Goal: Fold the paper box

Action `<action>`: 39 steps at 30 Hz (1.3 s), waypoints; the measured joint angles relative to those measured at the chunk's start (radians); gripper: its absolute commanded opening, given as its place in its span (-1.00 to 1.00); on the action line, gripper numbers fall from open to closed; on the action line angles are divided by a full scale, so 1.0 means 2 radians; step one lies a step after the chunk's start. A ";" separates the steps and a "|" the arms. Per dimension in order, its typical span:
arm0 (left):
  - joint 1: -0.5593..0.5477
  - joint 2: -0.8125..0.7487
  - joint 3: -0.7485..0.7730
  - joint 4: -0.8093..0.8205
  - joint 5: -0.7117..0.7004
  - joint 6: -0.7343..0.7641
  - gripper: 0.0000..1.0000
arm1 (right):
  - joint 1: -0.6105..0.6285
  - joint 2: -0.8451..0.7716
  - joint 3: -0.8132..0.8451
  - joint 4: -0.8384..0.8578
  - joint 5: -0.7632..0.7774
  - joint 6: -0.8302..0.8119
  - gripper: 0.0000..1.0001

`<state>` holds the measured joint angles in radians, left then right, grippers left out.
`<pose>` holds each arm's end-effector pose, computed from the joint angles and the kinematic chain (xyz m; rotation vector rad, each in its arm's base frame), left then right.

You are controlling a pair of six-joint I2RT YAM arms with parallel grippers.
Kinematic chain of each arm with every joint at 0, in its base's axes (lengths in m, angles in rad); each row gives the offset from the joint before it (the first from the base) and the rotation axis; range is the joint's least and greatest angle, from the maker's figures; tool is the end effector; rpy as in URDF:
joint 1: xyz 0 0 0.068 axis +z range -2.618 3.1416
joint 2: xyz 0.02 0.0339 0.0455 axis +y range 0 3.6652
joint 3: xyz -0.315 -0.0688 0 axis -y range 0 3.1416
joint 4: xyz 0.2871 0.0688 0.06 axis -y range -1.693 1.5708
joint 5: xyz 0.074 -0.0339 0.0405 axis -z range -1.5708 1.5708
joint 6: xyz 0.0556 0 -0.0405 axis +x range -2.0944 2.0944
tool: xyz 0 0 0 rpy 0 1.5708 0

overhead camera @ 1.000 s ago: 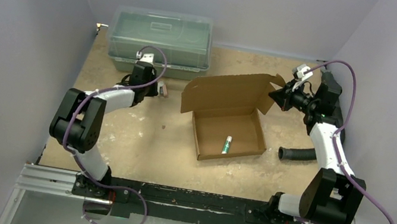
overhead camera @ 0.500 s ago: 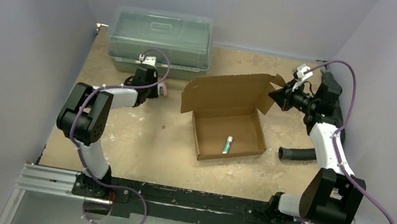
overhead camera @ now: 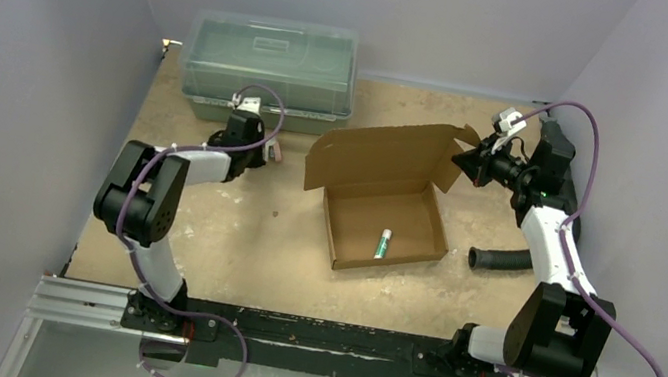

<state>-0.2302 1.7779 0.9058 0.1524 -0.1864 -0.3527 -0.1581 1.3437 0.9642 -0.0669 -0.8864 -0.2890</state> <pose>0.4036 -0.0840 0.1557 -0.2355 2.2649 -0.0926 0.3390 -0.0104 0.3227 -0.6582 1.7700 0.5848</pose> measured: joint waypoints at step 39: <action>-0.019 -0.683 -0.270 0.030 0.406 -0.215 -1.00 | 0.000 0.000 0.000 0.000 -0.003 0.000 -1.00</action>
<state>-0.2676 0.4110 0.3649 0.2131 0.6250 -0.7822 -0.1581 1.3437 0.9642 -0.0669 -0.8921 -0.2893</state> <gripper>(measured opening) 0.183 0.009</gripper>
